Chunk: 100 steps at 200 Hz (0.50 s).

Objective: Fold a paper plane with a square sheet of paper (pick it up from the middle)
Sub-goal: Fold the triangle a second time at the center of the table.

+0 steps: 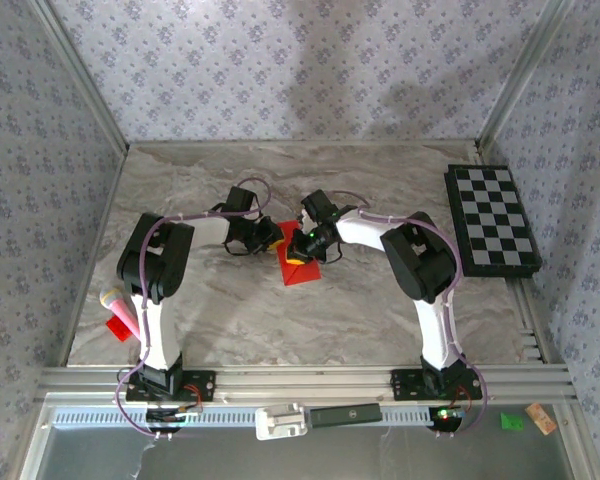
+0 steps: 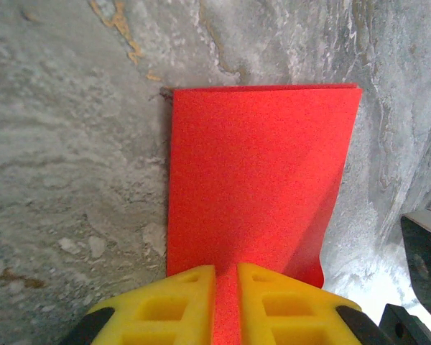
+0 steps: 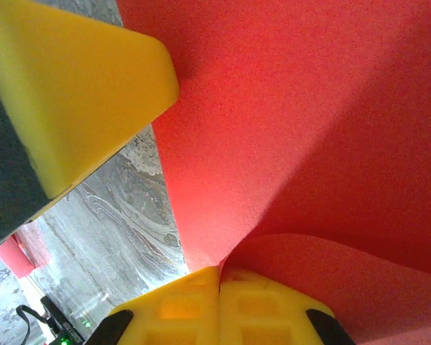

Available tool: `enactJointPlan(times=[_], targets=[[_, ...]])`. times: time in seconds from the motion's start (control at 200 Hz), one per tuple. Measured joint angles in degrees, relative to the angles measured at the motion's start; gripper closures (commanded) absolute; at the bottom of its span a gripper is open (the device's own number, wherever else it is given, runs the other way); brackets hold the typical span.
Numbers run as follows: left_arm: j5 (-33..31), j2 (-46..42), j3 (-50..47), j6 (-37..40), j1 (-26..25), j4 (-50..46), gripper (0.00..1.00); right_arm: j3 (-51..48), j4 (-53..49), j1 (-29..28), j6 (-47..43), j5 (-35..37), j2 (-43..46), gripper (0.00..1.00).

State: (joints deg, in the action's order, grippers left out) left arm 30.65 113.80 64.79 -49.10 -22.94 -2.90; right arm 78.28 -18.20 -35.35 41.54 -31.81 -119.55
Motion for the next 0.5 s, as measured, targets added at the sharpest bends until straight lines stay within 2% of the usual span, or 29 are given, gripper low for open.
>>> enactJointPlan(times=[0.5], targets=[[-0.02,0.00,-0.02,-0.02,-0.11,0.09,0.84,0.74,0.02,-0.11,0.02,-0.17,-0.39,0.98]])
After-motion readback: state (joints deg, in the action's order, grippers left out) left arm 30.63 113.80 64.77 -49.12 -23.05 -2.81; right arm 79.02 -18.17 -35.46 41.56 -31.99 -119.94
